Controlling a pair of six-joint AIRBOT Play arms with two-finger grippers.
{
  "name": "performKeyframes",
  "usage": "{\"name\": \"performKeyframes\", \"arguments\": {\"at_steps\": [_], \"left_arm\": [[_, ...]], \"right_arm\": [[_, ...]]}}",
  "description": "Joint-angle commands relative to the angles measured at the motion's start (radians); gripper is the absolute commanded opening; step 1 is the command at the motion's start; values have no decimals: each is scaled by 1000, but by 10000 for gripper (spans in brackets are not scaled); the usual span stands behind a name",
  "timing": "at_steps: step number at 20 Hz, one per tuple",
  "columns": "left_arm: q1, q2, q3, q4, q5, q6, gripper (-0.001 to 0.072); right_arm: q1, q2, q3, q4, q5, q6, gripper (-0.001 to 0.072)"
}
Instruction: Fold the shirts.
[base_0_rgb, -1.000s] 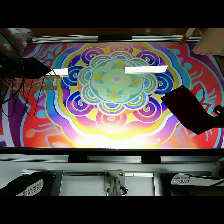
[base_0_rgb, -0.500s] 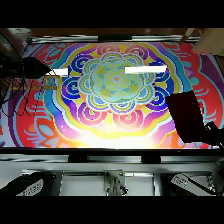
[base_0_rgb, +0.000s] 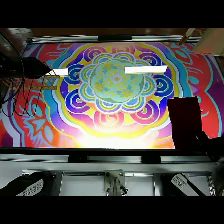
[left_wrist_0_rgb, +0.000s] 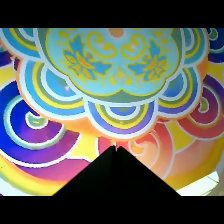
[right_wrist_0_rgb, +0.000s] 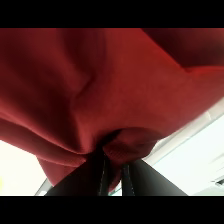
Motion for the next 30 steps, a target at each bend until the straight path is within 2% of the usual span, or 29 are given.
{"name": "performKeyframes", "arguments": {"at_steps": [1,7,8,9,11,12,15,18,20,22,24,25,27,29,30], "left_arm": [[0,0,0,0,1,0,31],[0,0,0,-1,1,0,31],[0,0,0,-1,1,0,30],[0,0,0,-1,1,0,30],[0,0,0,0,1,0,31],[0,0,0,-1,1,1,31],[0,0,0,0,1,4,31],[0,-3,0,1,6,13,30],[0,-14,1,2,21,13,29],[-4,-39,1,20,50,15,29],[-29,-80,5,122,97,13,27],[-49,-108,8,202,114,6,27],[-96,-190,42,400,70,-76,28],[-140,-282,84,539,-46,-105,30],[-153,-320,93,554,-92,-105,94]], "right_arm": [[-1,15,-46,-37,8,21,78],[-1,15,-49,-134,6,38,80],[-1,15,-47,-146,4,42,87],[-1,16,-47,-147,2,42,126],[-1,16,-47,-95,-19,-10,588],[-1,16,-45,-59,-40,-33,621],[-1,16,55,-74,-161,-29,621],[-1,17,341,-168,-275,1,621],[1,17,575,-152,-185,4,619],[44,12,755,-17,71,-20,611],[178,-18,854,105,303,-99,611],[277,-44,879,98,348,-119,611],[525,-126,894,-8,331,-125,611],[761,-246,895,-153,227,-42,611],[840,-310,895,-175,162,3,612]]}}
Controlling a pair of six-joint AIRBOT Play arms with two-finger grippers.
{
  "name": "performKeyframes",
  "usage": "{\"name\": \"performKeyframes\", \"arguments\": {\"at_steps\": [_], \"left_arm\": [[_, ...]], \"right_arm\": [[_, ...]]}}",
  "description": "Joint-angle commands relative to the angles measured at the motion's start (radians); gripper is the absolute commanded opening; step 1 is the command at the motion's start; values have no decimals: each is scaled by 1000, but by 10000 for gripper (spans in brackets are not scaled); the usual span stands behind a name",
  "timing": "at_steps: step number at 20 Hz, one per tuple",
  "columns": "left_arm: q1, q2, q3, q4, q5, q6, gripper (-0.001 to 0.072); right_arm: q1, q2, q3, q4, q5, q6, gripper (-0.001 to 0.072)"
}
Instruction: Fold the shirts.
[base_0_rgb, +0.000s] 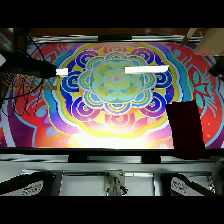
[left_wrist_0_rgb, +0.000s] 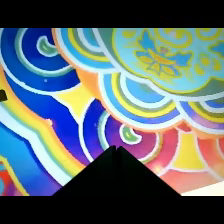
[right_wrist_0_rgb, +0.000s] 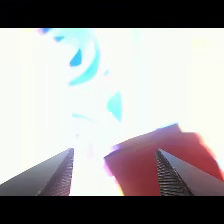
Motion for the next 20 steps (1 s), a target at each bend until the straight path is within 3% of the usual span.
{"name": "performKeyframes", "arguments": {"at_steps": [1,2,3,6,20], "left_arm": [[-54,-127,35,185,-135,-49,375],[-56,-155,35,185,-163,-85,667],[-55,-178,35,185,-182,-112,702],[-55,-210,34,180,-193,-114,673],[-56,-228,33,105,-176,-113,673]], "right_arm": [[314,-196,35,-91,-129,74,612],[341,-248,35,-50,-196,60,611],[352,-282,35,-18,-246,35,612],[356,-299,35,-7,-318,29,612],[355,-291,35,-9,-317,28,612]]}}
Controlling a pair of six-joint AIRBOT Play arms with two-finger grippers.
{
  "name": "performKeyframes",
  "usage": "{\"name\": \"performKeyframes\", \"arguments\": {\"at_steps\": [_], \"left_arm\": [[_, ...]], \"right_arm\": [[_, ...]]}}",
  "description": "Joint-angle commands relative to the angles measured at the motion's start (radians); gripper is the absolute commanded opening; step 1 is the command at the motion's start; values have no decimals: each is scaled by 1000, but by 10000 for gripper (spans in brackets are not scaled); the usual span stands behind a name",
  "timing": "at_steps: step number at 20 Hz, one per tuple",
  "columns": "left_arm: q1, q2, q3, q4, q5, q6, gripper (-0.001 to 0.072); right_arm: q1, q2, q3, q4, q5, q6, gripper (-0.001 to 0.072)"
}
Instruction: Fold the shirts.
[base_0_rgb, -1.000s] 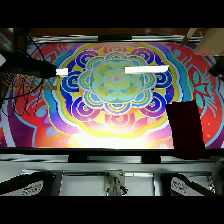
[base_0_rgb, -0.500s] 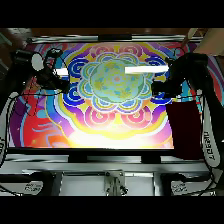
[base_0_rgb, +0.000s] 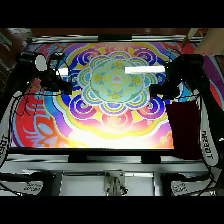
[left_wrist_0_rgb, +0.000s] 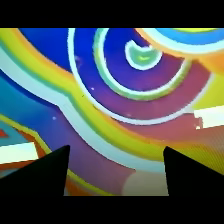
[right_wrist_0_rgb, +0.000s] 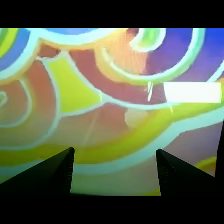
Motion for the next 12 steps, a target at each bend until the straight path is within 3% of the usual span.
{"name": "performKeyframes", "arguments": {"at_steps": [1,12], "left_arm": [[0,-1,0,-13,2,0,673],[0,0,0,-13,-11,4,673]], "right_arm": [[0,-1,1,0,-3,2,612],[1,-1,1,0,-3,1,612]]}}
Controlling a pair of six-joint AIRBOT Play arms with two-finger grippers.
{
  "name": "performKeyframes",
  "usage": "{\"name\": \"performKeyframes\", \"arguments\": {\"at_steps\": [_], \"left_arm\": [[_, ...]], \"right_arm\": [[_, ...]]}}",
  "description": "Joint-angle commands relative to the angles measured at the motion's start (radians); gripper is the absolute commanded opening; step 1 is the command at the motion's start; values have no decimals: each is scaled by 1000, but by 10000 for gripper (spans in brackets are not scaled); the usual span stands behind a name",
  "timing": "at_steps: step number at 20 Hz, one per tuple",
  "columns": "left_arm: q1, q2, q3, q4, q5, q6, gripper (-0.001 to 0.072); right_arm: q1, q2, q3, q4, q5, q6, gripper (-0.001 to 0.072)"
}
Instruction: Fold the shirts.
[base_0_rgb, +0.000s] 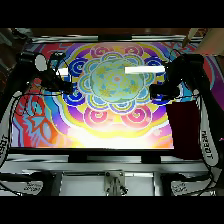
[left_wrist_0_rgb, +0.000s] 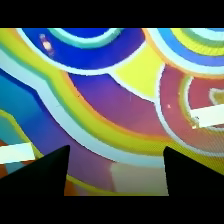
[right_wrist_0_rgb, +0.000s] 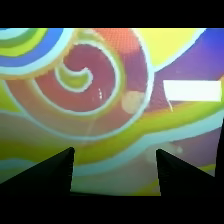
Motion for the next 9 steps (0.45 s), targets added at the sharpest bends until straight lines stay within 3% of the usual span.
{"name": "performKeyframes", "arguments": {"at_steps": [1,9], "left_arm": [[0,2,0,-1,-14,3,672],[0,14,-36,-3,24,3,673]], "right_arm": [[1,-1,1,0,1,0,612],[1,-1,1,0,1,1,612]]}}
